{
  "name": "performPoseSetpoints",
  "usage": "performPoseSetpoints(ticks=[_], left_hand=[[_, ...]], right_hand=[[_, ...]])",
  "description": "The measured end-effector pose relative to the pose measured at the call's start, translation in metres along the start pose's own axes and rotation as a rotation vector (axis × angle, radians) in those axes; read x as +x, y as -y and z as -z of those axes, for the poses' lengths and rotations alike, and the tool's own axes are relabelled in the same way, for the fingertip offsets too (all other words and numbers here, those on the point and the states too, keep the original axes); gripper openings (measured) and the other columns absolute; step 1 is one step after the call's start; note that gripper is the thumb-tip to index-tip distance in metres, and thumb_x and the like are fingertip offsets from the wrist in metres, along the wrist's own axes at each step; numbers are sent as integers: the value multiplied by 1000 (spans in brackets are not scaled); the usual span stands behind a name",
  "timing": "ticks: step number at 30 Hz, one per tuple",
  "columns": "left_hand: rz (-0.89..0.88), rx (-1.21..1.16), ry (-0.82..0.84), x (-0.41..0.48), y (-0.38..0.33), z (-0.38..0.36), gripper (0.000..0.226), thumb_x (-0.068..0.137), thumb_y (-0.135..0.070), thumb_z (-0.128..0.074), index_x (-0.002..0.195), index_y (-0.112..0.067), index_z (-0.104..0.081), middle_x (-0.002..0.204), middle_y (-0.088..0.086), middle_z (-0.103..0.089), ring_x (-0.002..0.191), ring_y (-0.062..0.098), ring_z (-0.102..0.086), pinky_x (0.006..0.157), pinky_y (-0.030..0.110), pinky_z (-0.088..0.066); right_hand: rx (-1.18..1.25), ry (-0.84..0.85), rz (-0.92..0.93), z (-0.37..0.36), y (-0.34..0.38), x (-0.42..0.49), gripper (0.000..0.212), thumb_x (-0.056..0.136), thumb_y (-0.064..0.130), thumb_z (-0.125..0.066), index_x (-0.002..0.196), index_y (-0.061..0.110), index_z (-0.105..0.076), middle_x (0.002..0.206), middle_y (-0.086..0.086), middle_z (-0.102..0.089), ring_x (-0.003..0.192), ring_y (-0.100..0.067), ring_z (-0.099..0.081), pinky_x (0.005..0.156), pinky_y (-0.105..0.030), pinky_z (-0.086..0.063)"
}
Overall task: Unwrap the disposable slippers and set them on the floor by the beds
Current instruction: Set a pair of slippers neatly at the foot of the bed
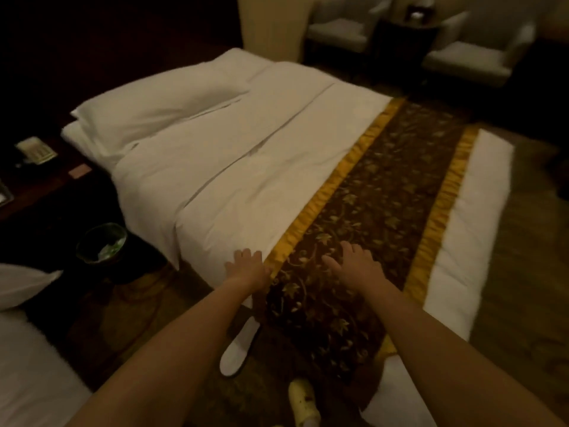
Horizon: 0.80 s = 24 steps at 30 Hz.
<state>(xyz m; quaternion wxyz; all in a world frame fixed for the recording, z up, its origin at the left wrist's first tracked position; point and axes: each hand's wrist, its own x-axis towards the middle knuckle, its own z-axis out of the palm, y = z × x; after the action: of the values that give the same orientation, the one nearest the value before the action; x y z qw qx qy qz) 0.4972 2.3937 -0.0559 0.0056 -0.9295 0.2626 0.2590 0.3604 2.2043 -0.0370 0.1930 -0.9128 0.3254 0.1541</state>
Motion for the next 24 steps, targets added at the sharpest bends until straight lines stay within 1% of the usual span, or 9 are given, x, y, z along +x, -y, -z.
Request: performPoseSetpoints(ticks=[4, 7, 11, 13, 16, 21, 24], left_hand=[[-153, 77, -24, -17, -77, 12, 57, 94, -53, -31, 137, -15, -36, 142, 13, -38, 132, 33, -31, 104, 52, -32], [-269, 113, -14, -31, -141, 14, 61, 94, -54, -32, 140, -13, -33, 146, 16, -34, 137, 34, -26, 107, 52, -33], [-395, 178, -8, -55, -235, 3, 63, 95, -53, -30, 143, -13, -28, 149, 15, -29, 139, 35, -23, 112, 52, -28], [-441, 196, 5, -69, -286, -10, 63, 95, -52, -30, 144, -13, -26, 150, 15, -28, 139, 35, -21, 111, 53, -27], [-503, 219, 17, -91, -365, -39, 62, 95, -51, -32, 144, -13, -27, 151, 15, -27, 140, 35, -20, 110, 53, -27], [-608, 284, 36, -121, -483, -91, 64, 95, -53, -30, 145, -15, -25, 149, 15, -34, 137, 35, -29, 109, 50, -31], [-625, 260, 81, -136, -541, -114, 62, 95, -53, -31, 145, -17, -25, 149, 14, -33, 137, 34, -28, 107, 51, -30]], right_hand=[[85, -28, -141, 27, -65, -42, 78, 87, 68, -27, 147, 19, -16, 152, -12, -26, 137, -36, -27, 108, -52, -33], [162, -64, -240, 44, -124, -76, 82, 86, 70, -29, 148, 18, -16, 154, -13, -23, 138, -37, -27, 109, -53, -31], [183, -152, -312, 55, -209, -121, 77, 87, 67, -32, 145, 17, -23, 149, -15, -32, 134, -37, -33, 106, -52, -35], [197, -168, -354, 59, -253, -140, 75, 88, 66, -32, 145, 18, -22, 150, -14, -31, 134, -37, -33, 106, -51, -35], [229, -144, -428, 61, -320, -165, 77, 88, 66, -32, 147, 20, -17, 153, -13, -25, 137, -37, -27, 110, -51, -30], [270, -107, -516, 63, -425, -196, 73, 89, 59, -39, 147, 19, -18, 153, -15, -24, 140, -36, -24, 112, -51, -28], [318, -104, -550, 71, -484, -210, 72, 91, 58, -37, 147, 17, -20, 153, -16, -24, 139, -37, -24, 113, -49, -27]])
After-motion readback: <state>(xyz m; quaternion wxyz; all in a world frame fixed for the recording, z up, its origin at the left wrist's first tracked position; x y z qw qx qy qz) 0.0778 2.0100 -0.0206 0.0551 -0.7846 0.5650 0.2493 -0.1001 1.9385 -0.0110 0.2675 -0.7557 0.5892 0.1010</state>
